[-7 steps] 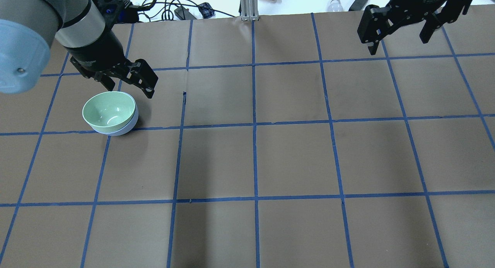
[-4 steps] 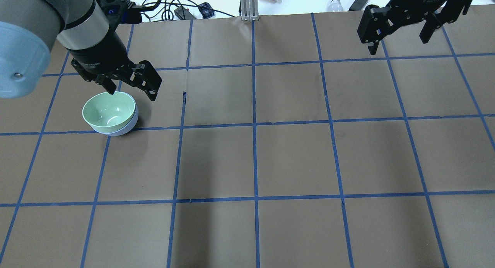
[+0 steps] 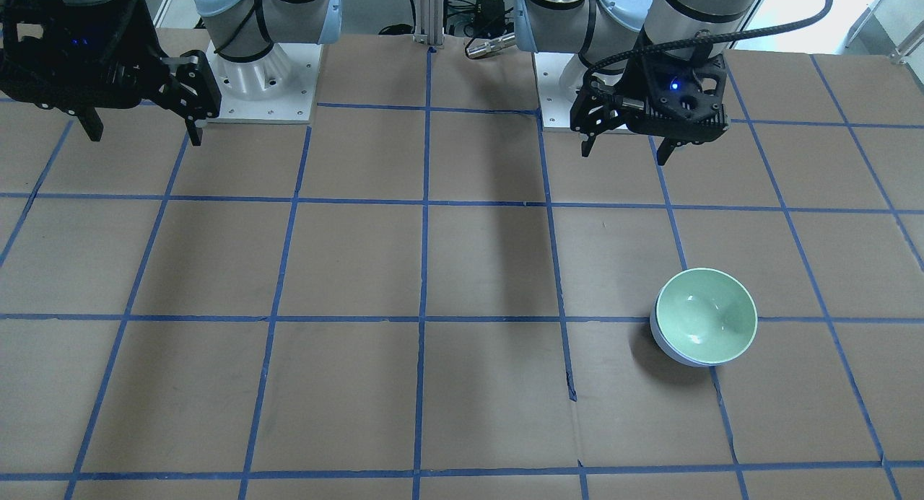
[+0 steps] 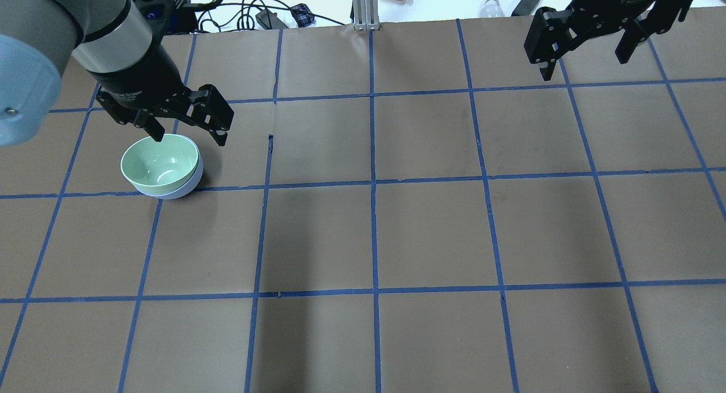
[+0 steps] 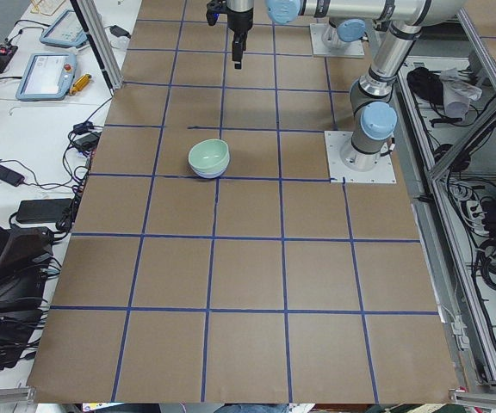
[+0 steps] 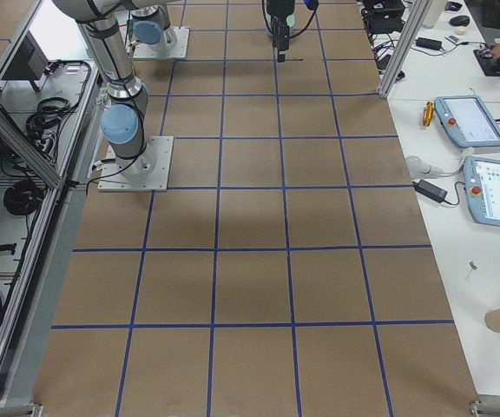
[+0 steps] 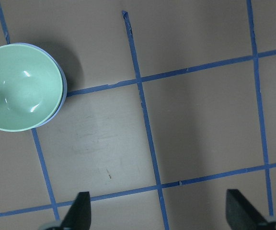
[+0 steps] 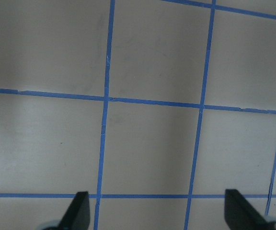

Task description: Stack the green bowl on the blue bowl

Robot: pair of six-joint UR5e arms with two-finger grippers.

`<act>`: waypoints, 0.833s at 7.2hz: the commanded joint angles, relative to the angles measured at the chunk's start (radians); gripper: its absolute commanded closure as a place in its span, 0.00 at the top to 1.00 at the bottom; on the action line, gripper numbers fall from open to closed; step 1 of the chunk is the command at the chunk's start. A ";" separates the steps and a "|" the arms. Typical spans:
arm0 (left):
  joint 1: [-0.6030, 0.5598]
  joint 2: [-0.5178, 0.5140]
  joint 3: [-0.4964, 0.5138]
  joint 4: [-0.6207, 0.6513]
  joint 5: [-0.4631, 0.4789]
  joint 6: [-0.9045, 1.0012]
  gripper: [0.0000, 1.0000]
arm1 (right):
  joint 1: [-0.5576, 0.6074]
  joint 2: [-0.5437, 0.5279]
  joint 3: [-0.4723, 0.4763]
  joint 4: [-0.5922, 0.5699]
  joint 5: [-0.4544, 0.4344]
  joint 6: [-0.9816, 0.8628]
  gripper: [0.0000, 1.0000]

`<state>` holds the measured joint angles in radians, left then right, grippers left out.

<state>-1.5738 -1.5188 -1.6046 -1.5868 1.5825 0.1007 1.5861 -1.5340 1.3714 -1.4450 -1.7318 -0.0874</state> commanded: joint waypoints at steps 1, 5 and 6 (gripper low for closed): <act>-0.003 0.015 -0.006 0.001 0.005 -0.025 1.00 | 0.000 0.000 0.000 0.000 0.000 0.000 1.00; 0.002 0.016 0.000 0.001 0.004 -0.039 1.00 | 0.000 0.000 0.000 0.000 0.000 0.000 1.00; 0.003 0.016 0.000 0.001 0.004 -0.038 1.00 | 0.000 0.000 0.000 0.000 0.000 0.000 1.00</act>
